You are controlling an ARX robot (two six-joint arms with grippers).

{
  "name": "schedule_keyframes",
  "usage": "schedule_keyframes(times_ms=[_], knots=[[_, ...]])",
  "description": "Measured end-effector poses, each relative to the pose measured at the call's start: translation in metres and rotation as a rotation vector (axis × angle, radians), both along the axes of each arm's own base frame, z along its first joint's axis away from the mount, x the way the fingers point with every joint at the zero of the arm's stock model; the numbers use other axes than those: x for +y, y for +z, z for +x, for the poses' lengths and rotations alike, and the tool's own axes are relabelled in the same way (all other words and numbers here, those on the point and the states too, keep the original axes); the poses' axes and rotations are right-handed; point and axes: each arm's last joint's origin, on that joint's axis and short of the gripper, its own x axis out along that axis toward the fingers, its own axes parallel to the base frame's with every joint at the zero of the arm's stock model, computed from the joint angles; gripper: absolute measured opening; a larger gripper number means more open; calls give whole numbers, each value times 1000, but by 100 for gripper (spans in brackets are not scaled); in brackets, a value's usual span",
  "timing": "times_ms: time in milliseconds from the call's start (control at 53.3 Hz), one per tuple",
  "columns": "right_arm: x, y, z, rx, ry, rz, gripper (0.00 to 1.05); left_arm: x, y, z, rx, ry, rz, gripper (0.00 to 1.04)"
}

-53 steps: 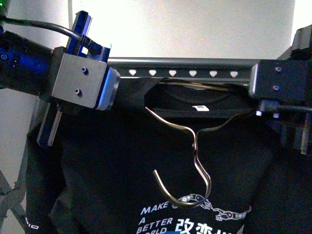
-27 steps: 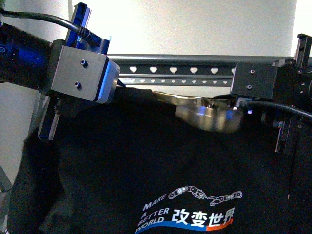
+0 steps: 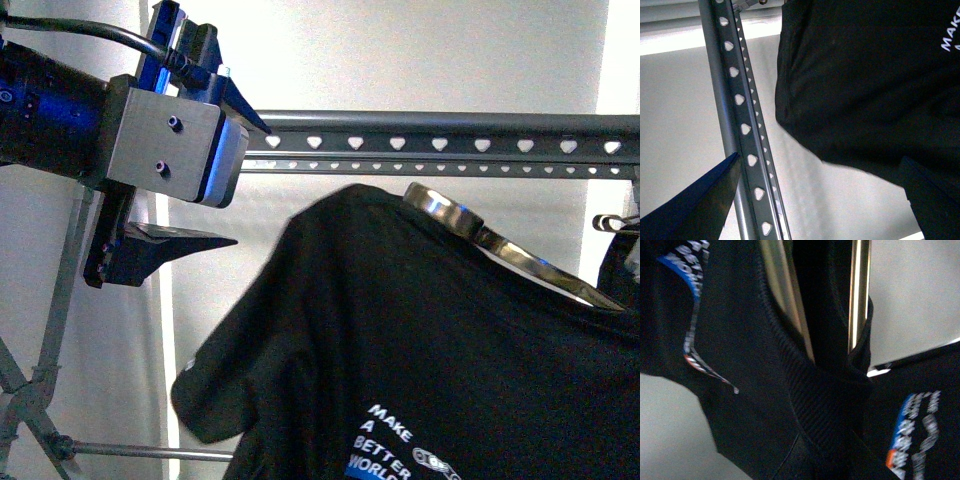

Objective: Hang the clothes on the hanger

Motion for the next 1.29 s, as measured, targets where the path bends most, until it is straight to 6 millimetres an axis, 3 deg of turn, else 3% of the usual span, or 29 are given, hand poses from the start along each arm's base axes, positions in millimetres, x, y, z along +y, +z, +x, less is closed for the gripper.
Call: schedule_keyframes(times_ms=[169, 300, 356, 488, 582, 675, 732, 788, 882, 976, 1088, 1182, 1295], knots=[[-11, 4, -23, 154, -125, 274, 4, 0, 0, 0, 3, 13, 1, 102], [-14, 9, -34, 287, -207, 492, 4, 0, 0, 1, 2, 20, 3, 96], [-14, 15, -34, 339, -234, 589, 4, 0, -1, 1, 2, 23, 4, 102], [-13, 29, -30, 373, -272, 709, 4, 1, -1, 1, 3, 28, 4, 92], [-11, 38, -27, 378, -294, 773, 4, 1, -1, 1, 3, 36, 5, 103], [-6, 46, -21, 385, -310, 826, 4, 1, -1, 1, 2, 42, 7, 94], [-3, 51, -16, 388, -314, 852, 4, 6, 0, 4, 18, 96, -24, 101], [1, 58, -10, 387, -318, 872, 4, 22, 24, 22, 1, 283, -271, 97], [7, 71, -3, 368, -321, 888, 4, 34, 54, 21, 214, 266, -686, 98], [13, 77, 3, 361, -344, 896, 4, 24, 82, 20, 390, 185, -825, 98], [24, 90, 8, 357, -311, 941, 4, 24, 123, 30, 379, 192, -952, 98], [23, 103, 14, 329, -329, 992, 4, 36, 159, 41, 358, 270, -1162, 98], [21, 114, 24, 314, -368, 1050, 4, 66, 193, 43, 385, 410, -1522, 98]])
